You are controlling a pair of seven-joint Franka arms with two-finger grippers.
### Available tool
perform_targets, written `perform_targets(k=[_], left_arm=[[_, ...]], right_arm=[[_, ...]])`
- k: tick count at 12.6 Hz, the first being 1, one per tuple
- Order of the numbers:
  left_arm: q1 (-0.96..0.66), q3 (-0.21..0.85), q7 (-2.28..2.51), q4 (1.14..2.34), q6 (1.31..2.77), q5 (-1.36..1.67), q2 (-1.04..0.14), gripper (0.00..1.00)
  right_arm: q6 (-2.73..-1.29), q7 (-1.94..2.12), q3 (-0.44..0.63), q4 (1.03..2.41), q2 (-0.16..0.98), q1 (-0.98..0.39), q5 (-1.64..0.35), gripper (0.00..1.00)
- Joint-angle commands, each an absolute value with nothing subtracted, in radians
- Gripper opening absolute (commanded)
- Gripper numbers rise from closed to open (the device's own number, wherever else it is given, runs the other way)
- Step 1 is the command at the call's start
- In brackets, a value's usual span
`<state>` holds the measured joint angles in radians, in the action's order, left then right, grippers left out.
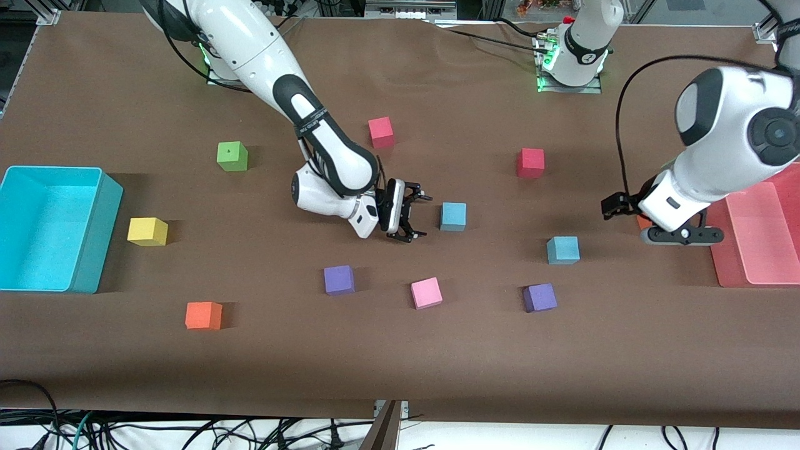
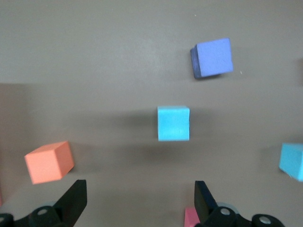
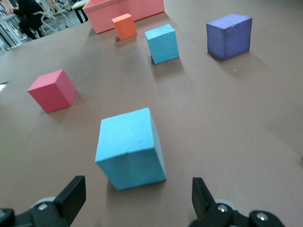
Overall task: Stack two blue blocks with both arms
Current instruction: 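Reach the left gripper to the second light blue cube and grasp it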
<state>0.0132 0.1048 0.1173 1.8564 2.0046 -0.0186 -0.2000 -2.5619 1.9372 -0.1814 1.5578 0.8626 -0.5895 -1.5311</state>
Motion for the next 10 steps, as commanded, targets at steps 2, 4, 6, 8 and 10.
perform_targets(k=[2,4,6,8,10], left_arm=[[-0.006,0.106,0.207,1.882,2.120,0.020,-0.288,1.00],[-0.026,0.106,0.239,1.884,2.166,0.015,-0.331,1.00],[-0.058,0.107,0.282,1.913,2.221,0.011,-0.356,1.00],[-0.061,0.106,0.285,1.930,2.307,0.006,-0.406,1.00],[-0.063,0.103,0.281,1.933,2.347,-0.008,-0.425,1.00]], right_arm=[[-2.643,1.951,-0.173,1.471,0.914,-0.643,-1.555,0.99],[-2.643,1.957,-0.173,1.471,0.916,-0.644,-1.554,0.99],[-2.643,1.965,-0.173,1.474,0.917,-0.646,-1.552,0.99],[-2.643,1.968,-0.173,1.480,0.914,-0.649,-1.549,0.99],[-2.643,1.993,-0.173,1.486,0.914,-0.650,-1.551,1.00]])
